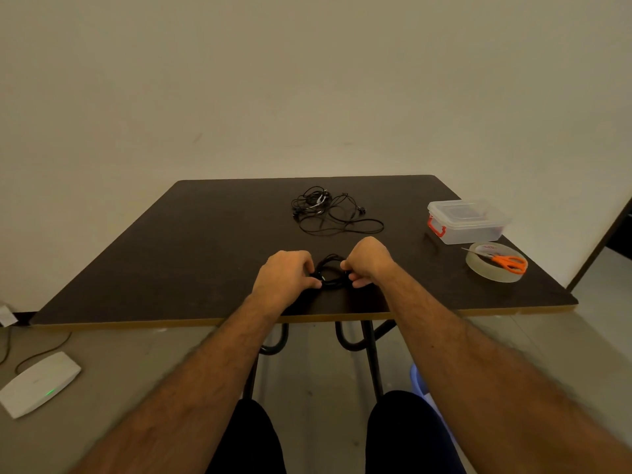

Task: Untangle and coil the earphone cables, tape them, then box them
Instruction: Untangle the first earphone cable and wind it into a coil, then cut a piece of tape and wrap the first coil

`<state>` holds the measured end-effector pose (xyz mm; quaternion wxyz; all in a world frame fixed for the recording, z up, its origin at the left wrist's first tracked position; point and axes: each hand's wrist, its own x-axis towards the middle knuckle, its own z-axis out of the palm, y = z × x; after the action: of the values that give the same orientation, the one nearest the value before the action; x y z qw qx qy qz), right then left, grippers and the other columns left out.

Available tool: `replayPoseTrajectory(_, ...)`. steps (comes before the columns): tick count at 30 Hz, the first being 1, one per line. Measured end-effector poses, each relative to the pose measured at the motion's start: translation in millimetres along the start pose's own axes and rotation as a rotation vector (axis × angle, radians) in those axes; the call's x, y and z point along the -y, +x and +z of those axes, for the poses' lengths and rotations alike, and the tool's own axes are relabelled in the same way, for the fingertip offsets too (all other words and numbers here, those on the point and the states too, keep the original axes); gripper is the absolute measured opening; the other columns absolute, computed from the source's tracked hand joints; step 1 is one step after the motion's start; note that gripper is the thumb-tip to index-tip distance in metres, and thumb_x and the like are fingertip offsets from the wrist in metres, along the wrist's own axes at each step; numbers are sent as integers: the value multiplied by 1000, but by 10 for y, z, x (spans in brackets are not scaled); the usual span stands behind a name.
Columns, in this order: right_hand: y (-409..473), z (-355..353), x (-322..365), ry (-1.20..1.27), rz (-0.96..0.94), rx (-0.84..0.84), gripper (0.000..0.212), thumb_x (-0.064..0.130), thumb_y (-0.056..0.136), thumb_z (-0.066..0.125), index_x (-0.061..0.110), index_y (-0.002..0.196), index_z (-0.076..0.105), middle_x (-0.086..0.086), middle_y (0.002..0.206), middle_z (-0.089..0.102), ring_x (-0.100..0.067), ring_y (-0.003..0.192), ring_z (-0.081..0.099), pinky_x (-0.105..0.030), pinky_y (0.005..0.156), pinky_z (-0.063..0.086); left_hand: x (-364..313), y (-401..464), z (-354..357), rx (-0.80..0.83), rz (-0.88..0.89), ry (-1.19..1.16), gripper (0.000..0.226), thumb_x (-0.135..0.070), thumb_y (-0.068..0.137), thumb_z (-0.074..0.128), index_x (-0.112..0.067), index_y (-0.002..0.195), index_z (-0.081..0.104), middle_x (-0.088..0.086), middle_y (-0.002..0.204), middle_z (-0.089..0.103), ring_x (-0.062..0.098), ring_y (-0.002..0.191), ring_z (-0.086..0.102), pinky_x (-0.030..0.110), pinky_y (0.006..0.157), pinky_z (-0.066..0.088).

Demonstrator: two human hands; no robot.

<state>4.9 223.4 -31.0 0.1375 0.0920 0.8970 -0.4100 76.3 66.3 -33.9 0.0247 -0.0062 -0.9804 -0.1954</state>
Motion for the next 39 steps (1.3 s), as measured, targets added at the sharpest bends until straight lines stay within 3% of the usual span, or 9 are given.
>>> replayPoseTrajectory(2, -25, 11, 14, -30, -4, 1, 14, 21, 92, 67, 10, 87, 60, -5, 81, 67, -13, 68, 67, -28, 72, 62, 1, 1, 27, -12, -23, -73, 25, -30, 84, 75, -24, 106, 64, -4, 98, 66, 11, 91, 62, 35, 84, 56)
replayPoseTrajectory(6, -88, -2, 3, -124, -44, 7, 16, 21, 96, 59, 14, 109, 63, 2, 92, 66, -8, 66, 65, -17, 44, 50, 20, -5, 48, -47, -44, -167, 21, -16, 88, 71, -24, 106, 65, -5, 106, 65, 8, 95, 57, 26, 83, 50)
replayPoseTrajectory(10, -49, -4, -24, -173, -57, -65, 15, 23, 91, 68, 12, 84, 60, -5, 80, 69, -13, 65, 68, -26, 63, 61, 30, -18, 52, -33, -74, -197, 29, -18, 85, 74, -25, 110, 63, -6, 109, 64, 8, 97, 57, 27, 84, 49)
replayPoseTrajectory(13, -39, 5, -50, -223, -95, -121, 21, 24, 91, 69, 13, 78, 56, -5, 75, 68, -13, 60, 67, -25, 60, 60, 13, -26, 50, -1, -81, -229, 38, -22, 83, 77, -25, 117, 60, -5, 114, 61, 10, 103, 56, 27, 85, 47)
replayPoseTrajectory(23, -89, -28, -86, -292, -134, -145, 22, 32, 91, 68, 12, 87, 61, -6, 79, 68, -13, 59, 66, -23, 48, 53, -29, -47, 54, 43, -117, -242, 50, -26, 81, 78, -24, 126, 55, 0, 124, 59, 15, 113, 56, 33, 93, 50)
replayPoseTrajectory(27, -92, -52, -109, -265, -149, -131, 24, 36, 92, 65, 13, 84, 61, -4, 75, 68, -11, 58, 65, -22, 50, 54, -21, -55, 48, 60, -122, -256, 55, -27, 79, 80, -24, 128, 55, 0, 126, 59, 16, 114, 56, 33, 93, 50)
replayPoseTrajectory(34, -79, -68, -161, -195, -178, -127, 24, 35, 95, 62, 12, 101, 66, -4, 79, 69, -12, 68, 69, -25, 56, 59, -34, -92, 55, 70, -106, -254, 63, -33, 77, 82, -24, 132, 52, 0, 129, 57, 15, 114, 54, 28, 85, 43)
replayPoseTrajectory(39, -89, -87, -202, -153, -193, -144, 25, 34, 95, 61, 13, 106, 66, -4, 81, 70, -12, 69, 70, -27, 60, 61, -23, -109, 47, 54, -110, -253, 64, -35, 78, 80, -24, 134, 51, 2, 131, 56, 18, 118, 54, 32, 90, 46)
